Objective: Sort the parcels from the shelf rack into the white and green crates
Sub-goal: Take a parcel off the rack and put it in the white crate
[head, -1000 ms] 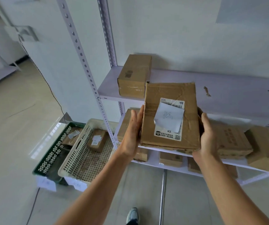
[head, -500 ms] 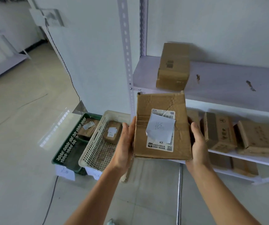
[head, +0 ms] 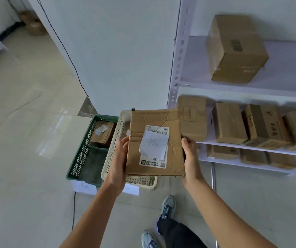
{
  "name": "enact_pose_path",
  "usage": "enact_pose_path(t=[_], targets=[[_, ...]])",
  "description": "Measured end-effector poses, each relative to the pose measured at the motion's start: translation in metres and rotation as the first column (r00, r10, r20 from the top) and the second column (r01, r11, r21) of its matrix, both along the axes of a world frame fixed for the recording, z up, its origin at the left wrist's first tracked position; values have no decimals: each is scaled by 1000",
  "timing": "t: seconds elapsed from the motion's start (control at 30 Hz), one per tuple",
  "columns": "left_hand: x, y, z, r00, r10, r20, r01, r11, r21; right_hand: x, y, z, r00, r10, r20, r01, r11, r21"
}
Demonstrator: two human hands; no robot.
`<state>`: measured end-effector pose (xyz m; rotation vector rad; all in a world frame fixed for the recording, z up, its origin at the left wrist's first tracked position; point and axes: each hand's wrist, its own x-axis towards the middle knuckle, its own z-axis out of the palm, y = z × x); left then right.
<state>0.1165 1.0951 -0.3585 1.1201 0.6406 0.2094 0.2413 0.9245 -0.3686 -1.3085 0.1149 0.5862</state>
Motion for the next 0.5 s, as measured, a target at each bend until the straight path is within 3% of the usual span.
enact_pose_path(t=[0.27,0.5], targets=[[30,83,-64,977,-25,-210,17,999,-41,28,82,-78,986,109,-124,-121,988,-93],[67,147,-148,897,-101,-430,88,995,-49,53,140,-178,962,94,-258,-151,966,-212]])
